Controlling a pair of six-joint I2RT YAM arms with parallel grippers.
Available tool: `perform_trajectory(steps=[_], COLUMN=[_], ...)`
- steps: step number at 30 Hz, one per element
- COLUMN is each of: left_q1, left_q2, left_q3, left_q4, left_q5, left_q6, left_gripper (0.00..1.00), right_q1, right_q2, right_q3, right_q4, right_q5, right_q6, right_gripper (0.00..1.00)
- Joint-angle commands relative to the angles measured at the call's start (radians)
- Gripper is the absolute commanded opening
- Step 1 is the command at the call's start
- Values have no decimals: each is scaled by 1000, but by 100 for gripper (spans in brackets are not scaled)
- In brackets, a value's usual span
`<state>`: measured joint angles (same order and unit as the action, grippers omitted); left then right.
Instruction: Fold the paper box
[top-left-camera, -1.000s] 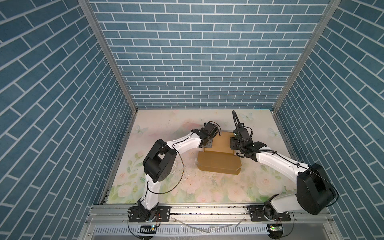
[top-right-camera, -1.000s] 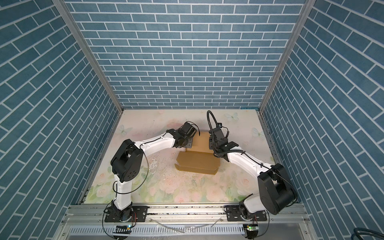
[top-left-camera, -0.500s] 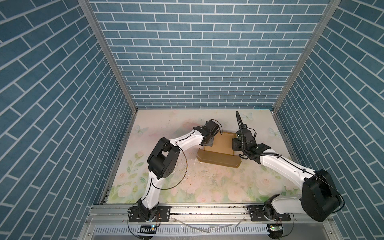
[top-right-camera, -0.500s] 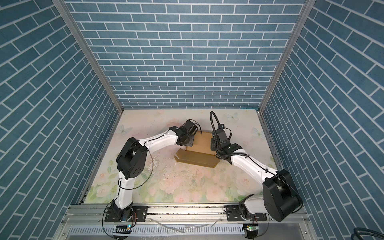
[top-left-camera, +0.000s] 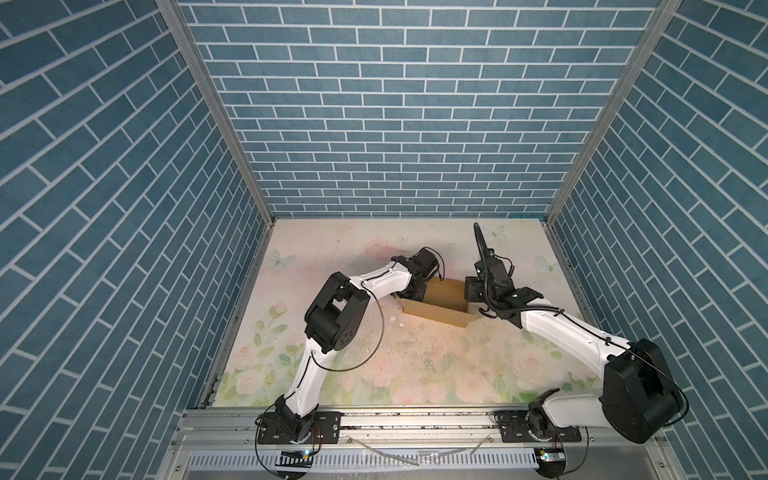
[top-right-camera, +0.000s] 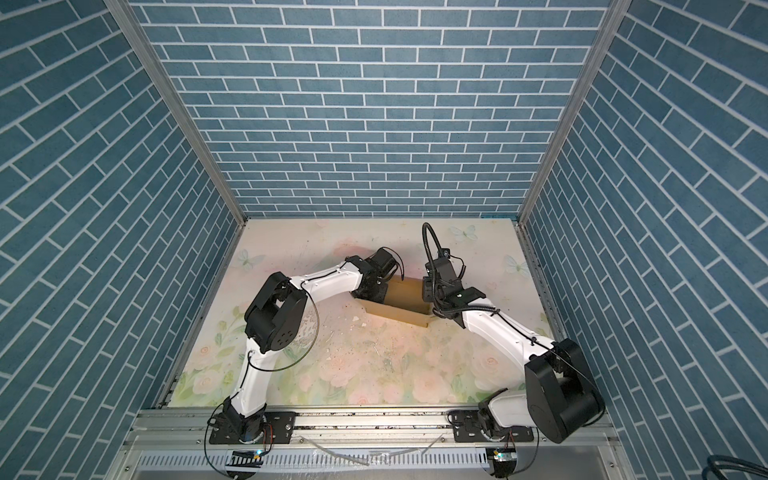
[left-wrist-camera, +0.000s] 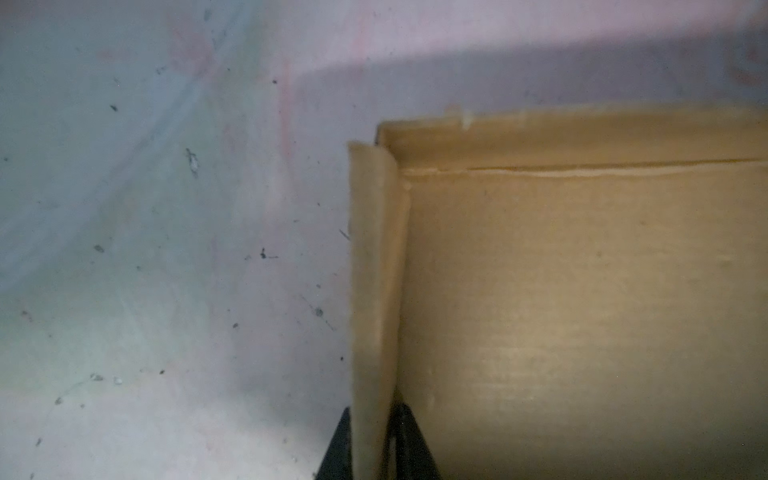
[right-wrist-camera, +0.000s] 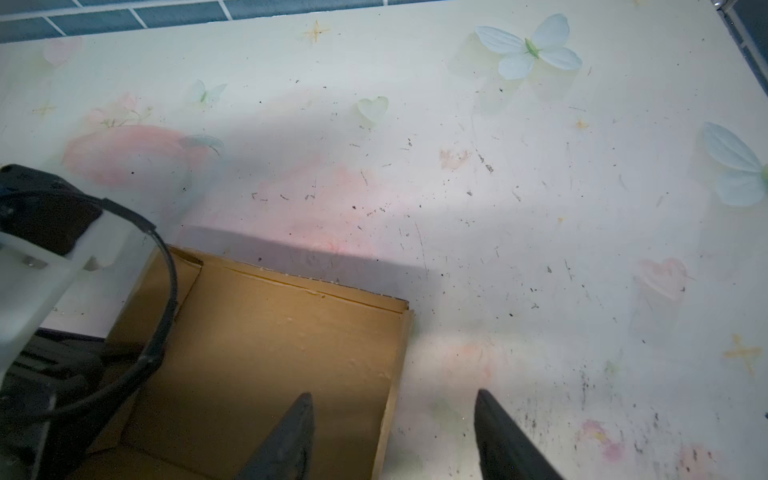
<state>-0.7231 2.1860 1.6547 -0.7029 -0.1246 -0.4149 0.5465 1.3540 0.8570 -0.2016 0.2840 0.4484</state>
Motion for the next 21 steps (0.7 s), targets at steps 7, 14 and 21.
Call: perform_trajectory(steps=[7, 14, 21], left_q1=[29, 42, 51], left_q2=[-28, -114, -193], left_q3=[67, 93, 61], left_q4=[-99, -95, -89], left_q5=[4, 49, 83], left_q6=[12, 22, 21], left_gripper=[26, 27, 27], right_q1=[-8, -16, -55], right_q2=[-17, -44, -77], right_q3=[-22, -16, -24], right_q4=[10, -18, -39], right_q5=[-14, -9, -15], right_q6=[12, 11, 21], right_gripper=[62, 62, 61])
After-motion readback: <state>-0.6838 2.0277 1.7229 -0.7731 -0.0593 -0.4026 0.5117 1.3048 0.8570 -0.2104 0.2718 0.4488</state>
